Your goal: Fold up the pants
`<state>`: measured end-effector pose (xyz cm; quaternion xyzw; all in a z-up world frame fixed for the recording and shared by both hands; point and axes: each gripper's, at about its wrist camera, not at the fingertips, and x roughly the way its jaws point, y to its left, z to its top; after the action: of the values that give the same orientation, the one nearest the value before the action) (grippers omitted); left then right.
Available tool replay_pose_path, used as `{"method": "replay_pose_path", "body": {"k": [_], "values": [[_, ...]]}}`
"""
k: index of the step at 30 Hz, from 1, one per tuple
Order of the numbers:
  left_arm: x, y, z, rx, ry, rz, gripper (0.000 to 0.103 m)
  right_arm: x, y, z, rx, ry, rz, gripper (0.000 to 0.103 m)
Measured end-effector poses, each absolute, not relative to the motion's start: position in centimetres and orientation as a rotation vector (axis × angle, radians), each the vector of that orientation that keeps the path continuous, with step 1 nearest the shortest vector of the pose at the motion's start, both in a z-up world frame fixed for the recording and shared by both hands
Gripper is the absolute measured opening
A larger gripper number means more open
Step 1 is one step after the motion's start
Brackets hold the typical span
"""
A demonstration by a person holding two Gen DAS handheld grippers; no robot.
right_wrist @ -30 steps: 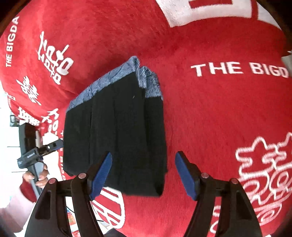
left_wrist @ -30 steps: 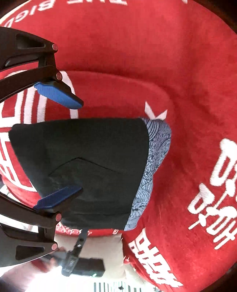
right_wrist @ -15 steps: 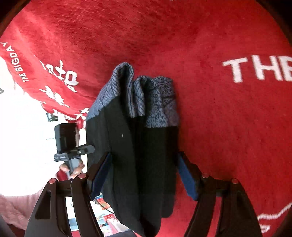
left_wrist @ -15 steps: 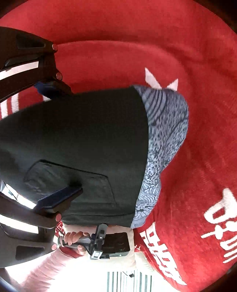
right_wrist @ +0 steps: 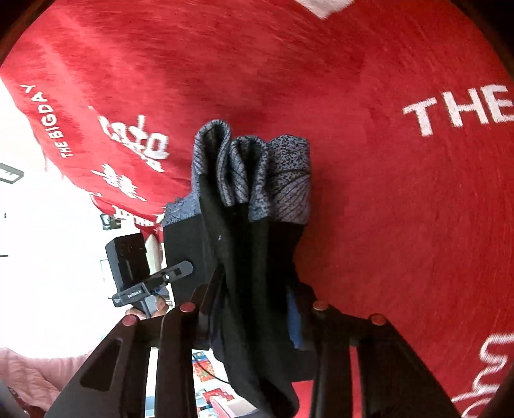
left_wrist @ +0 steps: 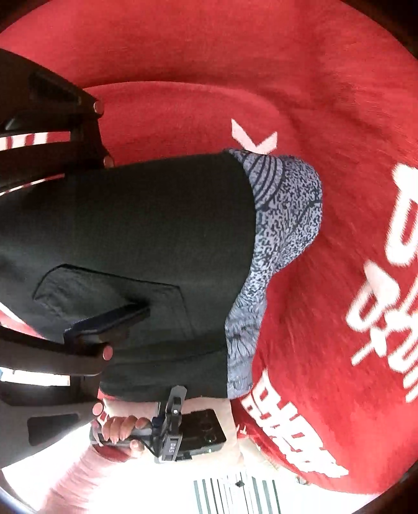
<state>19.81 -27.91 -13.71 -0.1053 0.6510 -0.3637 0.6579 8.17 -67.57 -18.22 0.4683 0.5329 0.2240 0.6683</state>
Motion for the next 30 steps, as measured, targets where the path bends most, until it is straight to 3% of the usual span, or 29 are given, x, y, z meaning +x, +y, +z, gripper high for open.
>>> {"method": "replay_pose_path", "body": {"k": [11,19,20,24,30], "values": [[13.0,-27.0,-9.3,-0.226,1.473,-0.865,0.060,1.3,-66.1,-14.7,1.090,1.200,0.515,0.035],[7.9,-25.6,-13.2,-0.172,1.537,-0.798,0.060,-3.8,-64.2,-17.7,1.049,1.264,0.463,0.036],[7.6,-25.4,-13.8,-0.165,1.538,-0.784,0.061,-4.3,-64.0,-18.4,1.018,1.273,0.447,0.037],[7.3,-24.9,-14.3,-0.152,1.510,-0.714,0.083,-4.9,-64.1,-19.3,0.974,1.236,0.394,0.041],[6.4,-26.1,-12.9,-0.018,1.486,-0.600,0.085,-4.6,-63.1,-17.7,0.833,1.267,0.327,0.048]]}}
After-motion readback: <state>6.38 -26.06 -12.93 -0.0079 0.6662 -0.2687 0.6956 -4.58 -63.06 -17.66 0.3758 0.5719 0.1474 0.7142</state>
